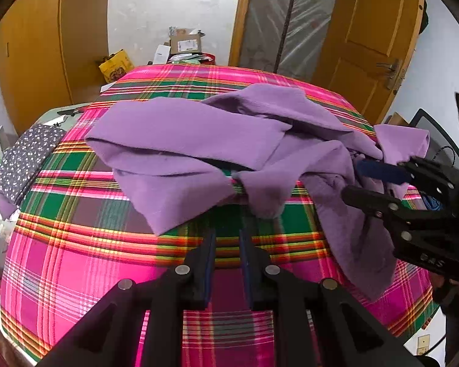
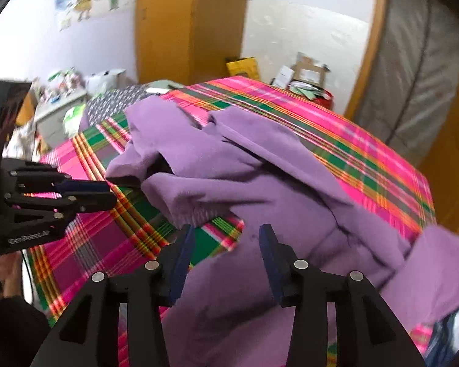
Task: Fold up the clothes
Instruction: 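Reach the right gripper to the sweatshirt hem and close on it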
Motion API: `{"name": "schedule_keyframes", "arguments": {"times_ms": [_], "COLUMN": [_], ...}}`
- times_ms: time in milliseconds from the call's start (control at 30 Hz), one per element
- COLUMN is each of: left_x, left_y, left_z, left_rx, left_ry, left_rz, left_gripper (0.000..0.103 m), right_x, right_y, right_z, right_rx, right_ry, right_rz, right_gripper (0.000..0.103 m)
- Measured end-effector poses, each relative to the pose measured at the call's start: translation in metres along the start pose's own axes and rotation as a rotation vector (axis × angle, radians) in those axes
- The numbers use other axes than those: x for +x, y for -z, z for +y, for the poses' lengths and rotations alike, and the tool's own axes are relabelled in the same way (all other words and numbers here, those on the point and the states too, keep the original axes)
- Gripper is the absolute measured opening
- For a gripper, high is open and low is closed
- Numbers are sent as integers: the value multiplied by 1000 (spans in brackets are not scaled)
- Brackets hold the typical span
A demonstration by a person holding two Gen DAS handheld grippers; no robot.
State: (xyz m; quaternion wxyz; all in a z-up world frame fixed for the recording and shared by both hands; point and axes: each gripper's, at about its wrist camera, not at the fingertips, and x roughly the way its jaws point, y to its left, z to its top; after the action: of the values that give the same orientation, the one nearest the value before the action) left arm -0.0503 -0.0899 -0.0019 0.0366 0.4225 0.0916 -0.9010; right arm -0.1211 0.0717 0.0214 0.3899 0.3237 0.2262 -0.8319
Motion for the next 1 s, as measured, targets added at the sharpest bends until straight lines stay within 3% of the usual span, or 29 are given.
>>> {"name": "schedule_keyframes", "arguments": {"times_ms": [233, 500, 567, 633, 867, 1000], "left_x": [0, 3, 4, 6, 17, 22], "left_y": [2, 0, 0, -2, -5, -7], "left_z": [8, 21, 24, 27, 33, 35], "left_rx": [-20, -48, -54, -60, -73, -79], "left_ry": [-9, -20, -23, -24, -20, -18], "left_rz": [5, 8, 11, 17, 36, 41], "left_gripper": [16, 16, 16, 16, 16, 16], "right_x": [29, 68, 71, 73, 69, 58], "right_y": [-22, -33, -37, -42, -70, -102], "right_z": [16, 37, 37, 34, 1, -50], "right_rx": [-274, -474, -474, -458, -281, -62], "right_ry": [9, -72, -100, -102, -127, -75], "right_rz": [9, 119, 125, 114, 7, -103], "right_gripper": [45, 44, 33, 12, 7, 7]}}
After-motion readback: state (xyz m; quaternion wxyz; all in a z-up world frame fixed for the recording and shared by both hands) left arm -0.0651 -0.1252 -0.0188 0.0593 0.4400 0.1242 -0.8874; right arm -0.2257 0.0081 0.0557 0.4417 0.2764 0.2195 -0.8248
